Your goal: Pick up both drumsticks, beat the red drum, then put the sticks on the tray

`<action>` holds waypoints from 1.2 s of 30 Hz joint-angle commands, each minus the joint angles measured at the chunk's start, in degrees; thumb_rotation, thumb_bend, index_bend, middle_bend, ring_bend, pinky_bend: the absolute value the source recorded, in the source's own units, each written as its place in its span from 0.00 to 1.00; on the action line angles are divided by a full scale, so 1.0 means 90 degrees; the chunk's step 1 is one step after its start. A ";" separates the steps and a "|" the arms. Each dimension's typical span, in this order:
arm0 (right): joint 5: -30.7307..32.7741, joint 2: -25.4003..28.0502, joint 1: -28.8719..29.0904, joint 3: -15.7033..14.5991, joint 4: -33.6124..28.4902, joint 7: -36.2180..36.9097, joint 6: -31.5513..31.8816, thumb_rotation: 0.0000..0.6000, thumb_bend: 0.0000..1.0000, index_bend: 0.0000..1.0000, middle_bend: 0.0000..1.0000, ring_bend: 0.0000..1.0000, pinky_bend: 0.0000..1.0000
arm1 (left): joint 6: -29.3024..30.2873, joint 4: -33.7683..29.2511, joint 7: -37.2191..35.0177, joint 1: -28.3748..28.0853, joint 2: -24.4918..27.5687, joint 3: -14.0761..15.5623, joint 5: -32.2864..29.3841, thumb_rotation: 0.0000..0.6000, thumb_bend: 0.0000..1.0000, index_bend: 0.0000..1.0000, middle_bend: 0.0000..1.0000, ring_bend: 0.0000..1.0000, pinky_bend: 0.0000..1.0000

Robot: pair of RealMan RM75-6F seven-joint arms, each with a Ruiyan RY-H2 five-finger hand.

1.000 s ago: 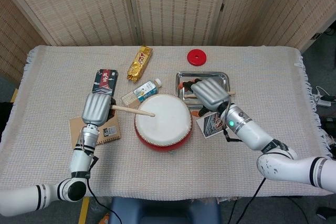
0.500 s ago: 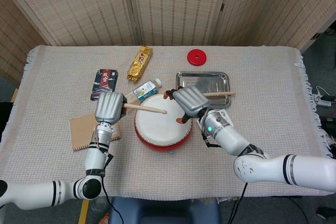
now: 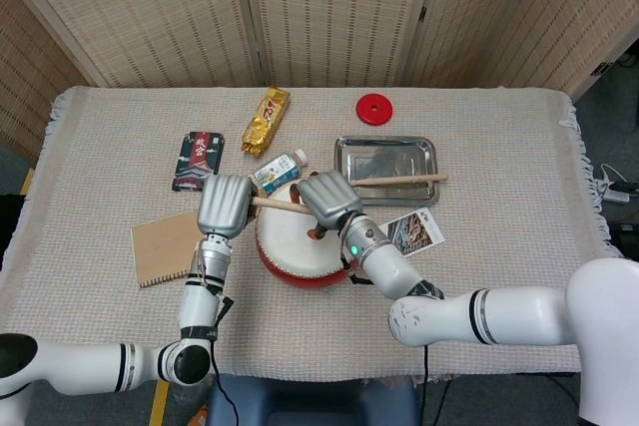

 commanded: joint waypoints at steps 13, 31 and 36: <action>-0.0143 -0.0777 0.0000 0.0271 0.0487 0.0042 0.0751 1.00 0.12 0.67 0.58 0.44 0.63 | 0.0118 0.0249 0.0194 -0.0160 -0.0223 0.0083 -0.0058 1.00 0.60 0.93 1.00 1.00 1.00; -0.0229 -0.1207 -0.0183 0.0511 0.0600 -0.0229 0.1076 1.00 0.15 0.72 0.68 0.54 0.69 | 0.0200 0.0305 0.0371 -0.0246 -0.0280 0.0121 0.0006 1.00 0.60 0.93 1.00 1.00 1.00; -0.0260 -0.1280 -0.0222 0.0573 0.0639 -0.0295 0.1042 1.00 0.15 0.74 0.69 0.55 0.71 | 0.0205 0.0318 0.0422 -0.0274 -0.0308 0.0128 0.0006 1.00 0.60 0.93 1.00 1.00 1.00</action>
